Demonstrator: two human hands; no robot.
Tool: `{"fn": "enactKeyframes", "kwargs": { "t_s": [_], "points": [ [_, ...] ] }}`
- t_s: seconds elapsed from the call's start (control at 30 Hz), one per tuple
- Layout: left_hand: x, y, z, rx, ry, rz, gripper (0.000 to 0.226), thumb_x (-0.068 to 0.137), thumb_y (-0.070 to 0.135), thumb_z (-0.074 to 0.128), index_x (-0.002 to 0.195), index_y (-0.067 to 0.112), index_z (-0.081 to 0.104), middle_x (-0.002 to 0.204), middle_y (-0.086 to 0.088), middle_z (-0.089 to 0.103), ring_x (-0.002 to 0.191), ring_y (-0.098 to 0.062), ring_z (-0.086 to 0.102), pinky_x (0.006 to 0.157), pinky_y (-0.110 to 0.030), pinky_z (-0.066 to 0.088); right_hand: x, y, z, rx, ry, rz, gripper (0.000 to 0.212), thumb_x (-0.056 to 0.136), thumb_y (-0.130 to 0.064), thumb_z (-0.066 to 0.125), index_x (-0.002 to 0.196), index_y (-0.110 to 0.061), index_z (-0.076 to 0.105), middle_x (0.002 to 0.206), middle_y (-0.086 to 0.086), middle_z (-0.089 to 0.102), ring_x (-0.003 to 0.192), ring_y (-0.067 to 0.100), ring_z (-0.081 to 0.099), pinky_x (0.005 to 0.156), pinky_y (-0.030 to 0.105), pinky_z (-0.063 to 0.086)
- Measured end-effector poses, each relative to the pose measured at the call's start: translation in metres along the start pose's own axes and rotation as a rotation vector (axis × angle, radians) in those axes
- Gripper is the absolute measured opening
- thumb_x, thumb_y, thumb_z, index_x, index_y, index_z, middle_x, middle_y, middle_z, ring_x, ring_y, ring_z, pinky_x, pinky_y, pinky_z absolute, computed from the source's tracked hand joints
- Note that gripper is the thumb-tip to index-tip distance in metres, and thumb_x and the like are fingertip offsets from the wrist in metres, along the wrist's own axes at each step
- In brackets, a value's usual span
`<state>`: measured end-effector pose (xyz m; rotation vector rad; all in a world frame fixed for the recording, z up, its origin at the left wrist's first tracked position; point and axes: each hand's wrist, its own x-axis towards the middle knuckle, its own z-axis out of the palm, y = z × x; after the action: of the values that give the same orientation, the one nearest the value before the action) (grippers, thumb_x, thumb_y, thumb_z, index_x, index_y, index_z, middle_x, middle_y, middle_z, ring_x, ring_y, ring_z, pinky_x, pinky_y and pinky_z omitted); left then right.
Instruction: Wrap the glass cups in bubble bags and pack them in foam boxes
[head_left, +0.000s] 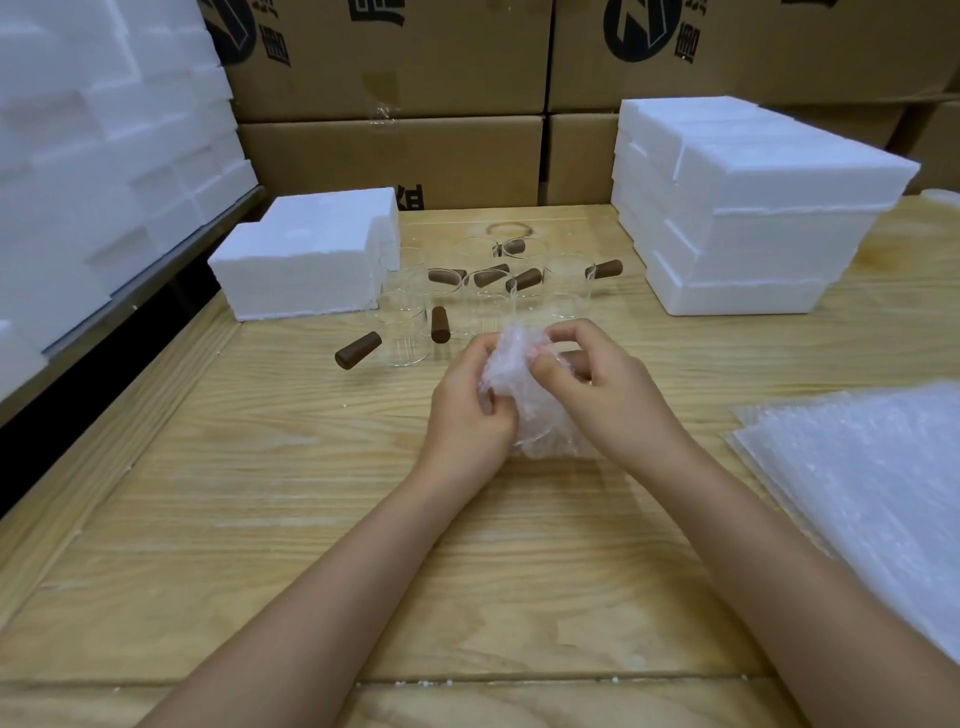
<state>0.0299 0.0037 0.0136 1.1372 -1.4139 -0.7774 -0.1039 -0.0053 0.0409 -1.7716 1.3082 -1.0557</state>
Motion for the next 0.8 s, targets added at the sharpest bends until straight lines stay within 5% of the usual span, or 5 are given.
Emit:
{"fn": "enactKeyframes", "kwargs": {
  "t_s": [0.17, 0.37, 0.57, 0.7, 0.8],
  "points": [
    [0.002, 0.004, -0.001, 0.026, 0.021, 0.039, 0.055, 0.075, -0.008, 0.067, 0.104, 0.037, 0.059, 0.109, 0.0, 0.066, 0.101, -0.016, 0.063, 0.087, -0.042, 0.054, 0.0, 0.0, -0.003, -0.156, -0.094, -0.105, 0.048, 0.082, -0.03, 0.068, 0.126, -0.035, 0.051, 0.1, -0.023, 0.057, 0.093, -0.003, 0.058, 0.073, 0.002, 0.041],
    [-0.014, 0.013, 0.008, -0.088, -0.198, 0.103, 0.067, 0.071, 0.024, 0.066, 0.129, 0.045, 0.04, 0.134, 0.016, 0.045, 0.121, -0.008, 0.053, 0.084, -0.026, 0.055, -0.001, 0.003, -0.004, -0.025, 0.269, -0.017, 0.047, 0.067, 0.007, 0.05, 0.096, -0.03, 0.055, 0.075, -0.006, 0.064, 0.065, 0.012, 0.063, 0.049, 0.027, 0.051],
    [-0.011, 0.008, 0.017, -0.27, -0.153, -0.053, 0.075, 0.084, -0.017, 0.055, 0.133, 0.036, 0.033, 0.114, 0.009, 0.058, 0.094, 0.002, 0.065, 0.078, -0.019, 0.053, -0.002, 0.004, 0.003, 0.061, 0.203, -0.02, 0.051, 0.068, 0.008, 0.053, 0.098, -0.033, 0.053, 0.082, -0.009, 0.062, 0.062, 0.004, 0.061, 0.039, 0.021, 0.047],
    [-0.003, 0.004, 0.014, -0.301, 0.036, -0.123, 0.073, 0.077, -0.021, 0.059, 0.131, 0.026, 0.045, 0.113, 0.006, 0.06, 0.091, 0.002, 0.065, 0.079, -0.024, 0.057, -0.004, -0.002, 0.009, -0.005, 0.005, -0.05, 0.063, 0.061, -0.017, 0.063, 0.122, -0.027, 0.049, 0.109, -0.008, 0.06, 0.086, -0.001, 0.059, 0.069, 0.008, 0.044],
    [0.001, 0.001, 0.008, -0.353, 0.144, -0.158, 0.067, 0.075, -0.021, 0.06, 0.117, 0.031, 0.056, 0.114, 0.002, 0.062, 0.09, -0.003, 0.066, 0.072, -0.021, 0.055, -0.005, -0.004, 0.011, 0.017, -0.138, -0.069, 0.079, 0.067, -0.032, 0.057, 0.143, -0.023, 0.038, 0.137, -0.002, 0.048, 0.119, 0.011, 0.047, 0.102, 0.028, 0.039]
  ]
}}
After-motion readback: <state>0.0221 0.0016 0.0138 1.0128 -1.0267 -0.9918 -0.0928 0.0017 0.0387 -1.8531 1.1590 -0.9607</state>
